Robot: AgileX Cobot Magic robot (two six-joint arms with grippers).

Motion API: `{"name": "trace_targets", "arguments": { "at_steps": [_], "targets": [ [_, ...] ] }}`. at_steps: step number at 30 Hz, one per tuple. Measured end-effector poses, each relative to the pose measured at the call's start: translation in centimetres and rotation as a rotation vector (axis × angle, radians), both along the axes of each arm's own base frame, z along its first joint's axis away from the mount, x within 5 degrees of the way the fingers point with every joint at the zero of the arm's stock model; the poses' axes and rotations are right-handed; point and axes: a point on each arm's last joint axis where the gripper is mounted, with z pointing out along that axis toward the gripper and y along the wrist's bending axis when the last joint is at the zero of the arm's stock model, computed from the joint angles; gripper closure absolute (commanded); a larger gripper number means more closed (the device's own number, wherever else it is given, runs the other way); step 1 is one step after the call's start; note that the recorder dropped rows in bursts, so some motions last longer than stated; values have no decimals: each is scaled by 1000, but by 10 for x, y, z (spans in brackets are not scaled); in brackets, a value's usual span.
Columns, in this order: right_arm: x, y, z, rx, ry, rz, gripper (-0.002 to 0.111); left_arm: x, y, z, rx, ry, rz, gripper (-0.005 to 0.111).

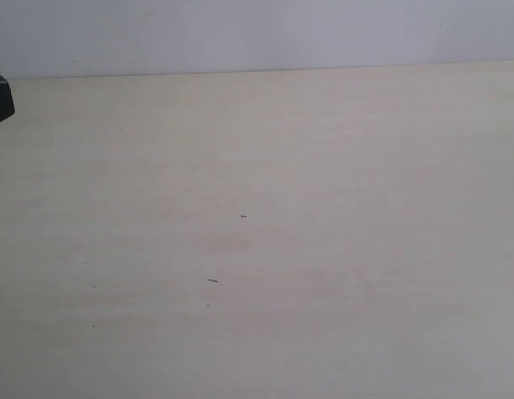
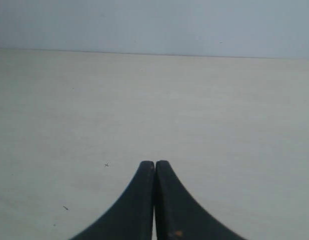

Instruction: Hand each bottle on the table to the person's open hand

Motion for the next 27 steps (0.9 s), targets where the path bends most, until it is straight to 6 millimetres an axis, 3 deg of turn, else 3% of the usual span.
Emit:
{"name": "trace_targets", "arguments": {
  "at_steps": [4,8,16,27],
  "targets": [
    [0,0,0,-16,-10,9,108,0,0,0,0,0,0,107],
    [-1,-5,-7,-129,-193,42,108,0,0,0,0,0,0,107],
    [-44,-36,-37,-227,-528,-125,108,0,0,0,0,0,0,107],
    [-62,-41,-65,-212,-611,-172,108,0,0,0,0,0,0,107]
  ]
}}
